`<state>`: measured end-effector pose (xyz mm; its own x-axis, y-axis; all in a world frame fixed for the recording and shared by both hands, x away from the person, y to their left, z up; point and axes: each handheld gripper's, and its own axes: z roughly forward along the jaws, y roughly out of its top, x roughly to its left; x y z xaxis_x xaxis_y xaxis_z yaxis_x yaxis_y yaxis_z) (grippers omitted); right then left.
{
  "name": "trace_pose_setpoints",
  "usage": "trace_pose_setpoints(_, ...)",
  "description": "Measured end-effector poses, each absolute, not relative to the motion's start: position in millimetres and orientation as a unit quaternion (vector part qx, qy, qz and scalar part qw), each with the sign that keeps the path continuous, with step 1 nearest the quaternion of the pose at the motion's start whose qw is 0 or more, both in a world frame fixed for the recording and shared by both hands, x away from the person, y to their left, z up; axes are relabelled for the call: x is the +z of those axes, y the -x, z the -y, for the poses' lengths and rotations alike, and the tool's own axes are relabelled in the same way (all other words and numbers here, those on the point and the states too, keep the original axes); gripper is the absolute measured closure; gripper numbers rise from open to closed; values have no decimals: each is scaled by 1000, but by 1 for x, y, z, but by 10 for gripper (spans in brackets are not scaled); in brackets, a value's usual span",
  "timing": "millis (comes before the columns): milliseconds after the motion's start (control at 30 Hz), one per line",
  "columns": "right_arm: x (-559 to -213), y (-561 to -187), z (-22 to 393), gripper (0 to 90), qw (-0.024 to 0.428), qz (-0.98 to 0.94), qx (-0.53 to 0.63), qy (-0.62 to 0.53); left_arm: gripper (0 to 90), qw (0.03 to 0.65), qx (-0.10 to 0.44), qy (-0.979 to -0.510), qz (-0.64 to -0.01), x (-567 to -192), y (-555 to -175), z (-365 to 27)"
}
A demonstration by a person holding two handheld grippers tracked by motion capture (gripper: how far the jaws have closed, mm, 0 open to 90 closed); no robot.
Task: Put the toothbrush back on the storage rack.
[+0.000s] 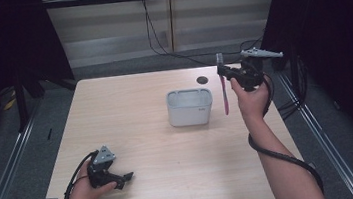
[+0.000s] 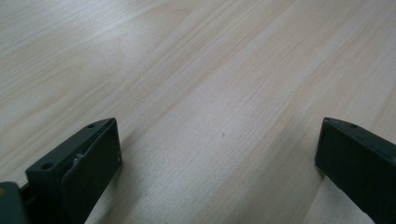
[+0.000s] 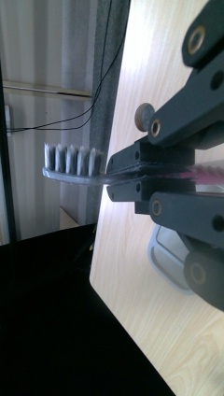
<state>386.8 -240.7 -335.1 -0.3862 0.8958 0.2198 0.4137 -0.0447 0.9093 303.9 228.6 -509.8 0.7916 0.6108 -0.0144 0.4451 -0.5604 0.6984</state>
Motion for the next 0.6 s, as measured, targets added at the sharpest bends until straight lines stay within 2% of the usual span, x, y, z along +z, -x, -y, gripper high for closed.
trace_pose_setpoints(600, -330, -394, 227, 867, 259, -647, 535, -477, 0, 359, 114, -876, -301, -510, -304, -229)
